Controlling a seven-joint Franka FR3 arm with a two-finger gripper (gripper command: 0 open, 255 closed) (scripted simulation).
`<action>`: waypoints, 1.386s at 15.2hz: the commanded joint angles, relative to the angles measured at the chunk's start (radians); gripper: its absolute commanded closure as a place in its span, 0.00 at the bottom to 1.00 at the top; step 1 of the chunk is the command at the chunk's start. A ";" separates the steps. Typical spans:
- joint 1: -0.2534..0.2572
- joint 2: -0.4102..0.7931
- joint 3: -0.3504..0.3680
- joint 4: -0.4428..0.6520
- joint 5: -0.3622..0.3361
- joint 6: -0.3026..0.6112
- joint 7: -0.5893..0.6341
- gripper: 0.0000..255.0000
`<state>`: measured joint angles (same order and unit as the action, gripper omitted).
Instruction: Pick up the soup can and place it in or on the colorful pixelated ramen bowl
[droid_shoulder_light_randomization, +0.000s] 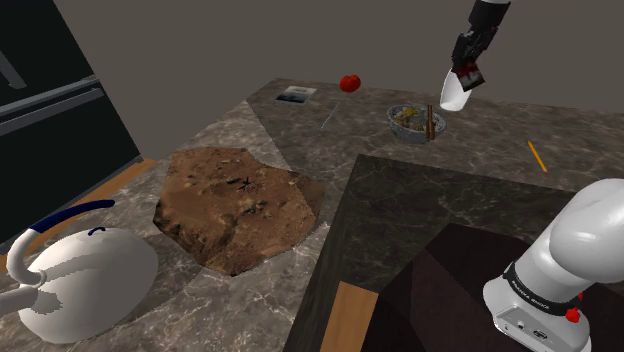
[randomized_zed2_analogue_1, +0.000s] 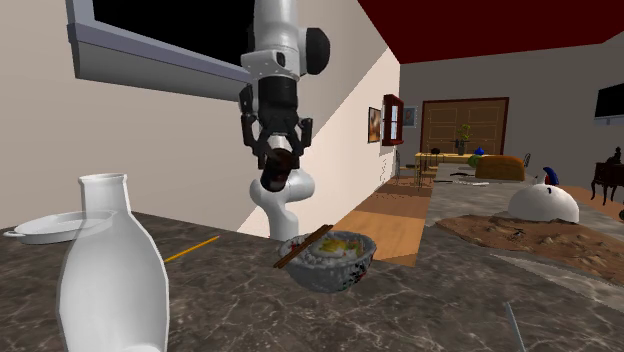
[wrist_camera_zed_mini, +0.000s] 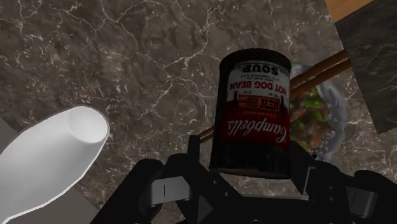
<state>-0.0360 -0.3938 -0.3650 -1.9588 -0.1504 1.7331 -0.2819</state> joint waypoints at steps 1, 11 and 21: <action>0.016 0.018 0.030 0.013 0.011 0.000 0.044 1.00; 0.056 0.059 0.105 -0.020 0.030 0.062 0.160 1.00; 0.052 0.049 0.099 -0.162 0.022 0.194 0.168 1.00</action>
<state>0.0159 -0.3428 -0.2662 -2.1054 -0.1274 1.9135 -0.1159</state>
